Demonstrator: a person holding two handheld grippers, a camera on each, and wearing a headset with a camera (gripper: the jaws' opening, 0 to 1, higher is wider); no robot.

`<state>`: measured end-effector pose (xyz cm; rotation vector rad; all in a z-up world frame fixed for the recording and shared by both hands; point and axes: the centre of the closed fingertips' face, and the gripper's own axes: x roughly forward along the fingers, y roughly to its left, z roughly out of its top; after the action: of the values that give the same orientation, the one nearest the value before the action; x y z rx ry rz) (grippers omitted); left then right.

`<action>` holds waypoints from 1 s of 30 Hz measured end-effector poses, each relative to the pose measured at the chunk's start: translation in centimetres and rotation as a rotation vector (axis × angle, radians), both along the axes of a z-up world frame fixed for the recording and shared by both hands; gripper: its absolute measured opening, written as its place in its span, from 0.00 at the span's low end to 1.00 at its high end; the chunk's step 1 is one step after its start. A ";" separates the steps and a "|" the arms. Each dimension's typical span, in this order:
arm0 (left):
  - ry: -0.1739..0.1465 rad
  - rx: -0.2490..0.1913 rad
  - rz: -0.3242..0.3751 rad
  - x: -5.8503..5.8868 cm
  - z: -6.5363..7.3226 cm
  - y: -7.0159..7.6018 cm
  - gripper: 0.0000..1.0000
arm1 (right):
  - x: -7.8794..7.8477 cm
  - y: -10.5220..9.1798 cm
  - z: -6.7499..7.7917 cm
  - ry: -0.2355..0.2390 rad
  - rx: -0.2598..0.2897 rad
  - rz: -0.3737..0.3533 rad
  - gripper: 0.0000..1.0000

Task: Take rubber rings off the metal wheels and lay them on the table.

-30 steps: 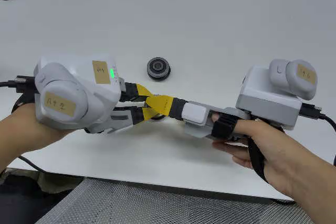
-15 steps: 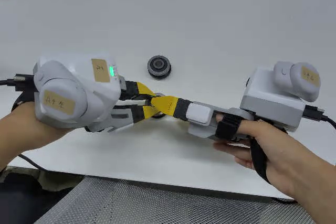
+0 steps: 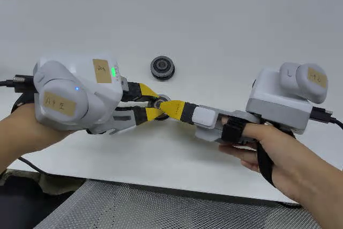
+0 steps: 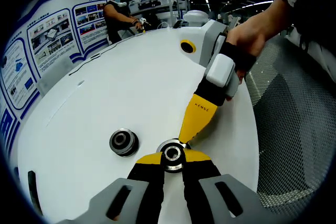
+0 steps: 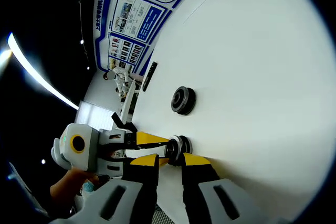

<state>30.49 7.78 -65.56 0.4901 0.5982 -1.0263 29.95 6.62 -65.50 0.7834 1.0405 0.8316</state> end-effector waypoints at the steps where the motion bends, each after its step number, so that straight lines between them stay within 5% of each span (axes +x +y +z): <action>1: 0.000 0.000 0.000 0.0 0.0 0.0 0.12 | 0.0 0.0 -0.1 0.003 -0.002 -0.002 0.16; 11: 0.000 0.001 0.001 0.0 0.0 0.0 0.12 | 0.0 -0.3 -0.6 0.035 -0.031 -0.023 0.06; 30: -0.003 0.004 -0.003 -0.2 0.3 -0.1 0.12 | 0.4 -0.6 -1.0 0.032 -0.047 -0.022 0.02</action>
<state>30.27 7.66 -65.28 0.4956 0.5972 -1.0269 30.39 6.01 -66.52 0.7696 1.0745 0.7754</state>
